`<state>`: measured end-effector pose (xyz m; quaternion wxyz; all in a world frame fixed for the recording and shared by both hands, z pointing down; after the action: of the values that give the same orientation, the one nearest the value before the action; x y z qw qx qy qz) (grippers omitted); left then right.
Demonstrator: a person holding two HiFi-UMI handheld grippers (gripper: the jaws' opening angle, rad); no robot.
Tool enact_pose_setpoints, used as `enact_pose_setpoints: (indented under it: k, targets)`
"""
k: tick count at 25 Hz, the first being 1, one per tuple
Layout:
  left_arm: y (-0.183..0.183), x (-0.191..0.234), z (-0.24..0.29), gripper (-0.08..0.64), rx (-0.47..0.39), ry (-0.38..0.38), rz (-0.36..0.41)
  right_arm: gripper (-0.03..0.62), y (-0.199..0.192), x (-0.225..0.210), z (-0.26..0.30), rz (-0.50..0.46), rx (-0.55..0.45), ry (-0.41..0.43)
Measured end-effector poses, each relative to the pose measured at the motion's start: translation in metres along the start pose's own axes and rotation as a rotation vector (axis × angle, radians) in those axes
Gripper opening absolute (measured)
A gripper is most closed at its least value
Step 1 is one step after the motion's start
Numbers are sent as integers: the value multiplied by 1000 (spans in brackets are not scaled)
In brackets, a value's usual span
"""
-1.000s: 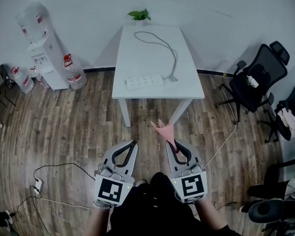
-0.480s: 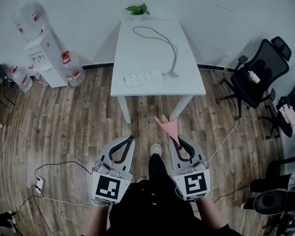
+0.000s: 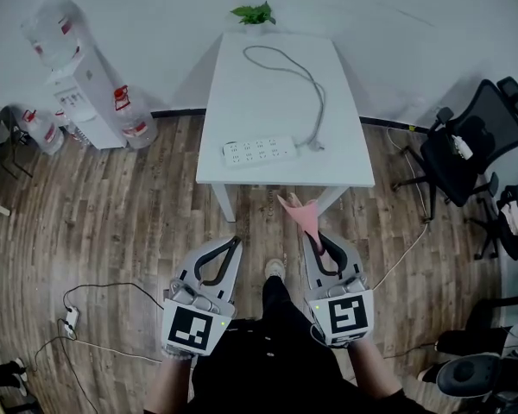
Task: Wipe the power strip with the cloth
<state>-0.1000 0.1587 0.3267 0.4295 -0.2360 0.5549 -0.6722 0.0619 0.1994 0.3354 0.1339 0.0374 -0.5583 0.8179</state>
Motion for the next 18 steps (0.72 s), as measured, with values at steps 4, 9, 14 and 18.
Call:
enact_pose_setpoints:
  k: [4,9,14,18]
  targets:
    - [10,15,39,11,10,24,12,55,10,-30,35,-11,-3,35]
    - [22,39,86,11,16,65,-4,55,21,-71,80,-26,-5,68]
    - [32,63,133,11,25,100,-18,55,28,-108,125,-34,-4,99]
    - [37,77,165,11,36,121,-35,55,31,-135,153,-39,-1,116]
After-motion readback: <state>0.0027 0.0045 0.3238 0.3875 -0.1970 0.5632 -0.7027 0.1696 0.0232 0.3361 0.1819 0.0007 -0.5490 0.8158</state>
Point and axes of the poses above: the fingertips, and each gripper's own axes: z forward along the fingers, x to its left, y out of its top, the point moved 5 cm from there along -z, backward along the fingers, and after that the axes turned 7 degrees about x, right-handed, at the moved point
